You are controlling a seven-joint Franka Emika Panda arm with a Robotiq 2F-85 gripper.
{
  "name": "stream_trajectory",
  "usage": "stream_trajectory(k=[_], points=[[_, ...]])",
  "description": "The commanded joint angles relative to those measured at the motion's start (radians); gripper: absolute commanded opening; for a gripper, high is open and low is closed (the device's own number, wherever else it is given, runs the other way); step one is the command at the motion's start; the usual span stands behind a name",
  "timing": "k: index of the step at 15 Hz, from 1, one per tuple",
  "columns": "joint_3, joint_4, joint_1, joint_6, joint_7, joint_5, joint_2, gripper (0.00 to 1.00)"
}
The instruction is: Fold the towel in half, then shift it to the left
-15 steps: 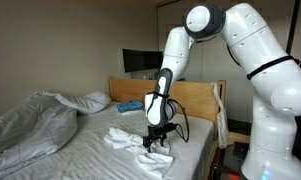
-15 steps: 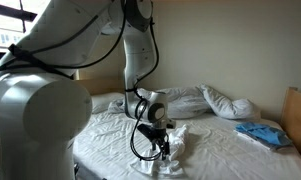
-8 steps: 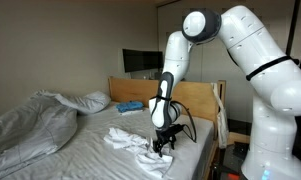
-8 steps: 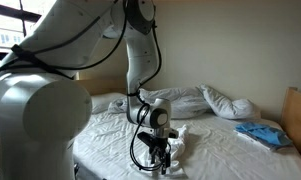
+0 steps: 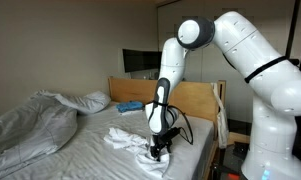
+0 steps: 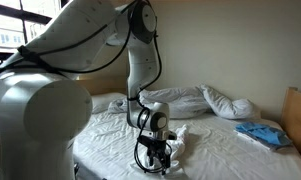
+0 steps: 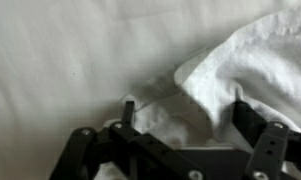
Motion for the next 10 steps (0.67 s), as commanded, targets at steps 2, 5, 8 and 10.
stream_trajectory(k=[2,5,8,10], points=[[-0.019,0.064,0.003,0.000,-0.041,-0.039,0.090,1.00],[-0.009,0.083,-0.004,0.012,-0.055,-0.037,0.113,0.67],[-0.014,0.076,0.003,0.034,-0.050,-0.035,0.102,0.49],[-0.019,0.076,0.010,0.036,-0.048,-0.039,0.096,0.35]])
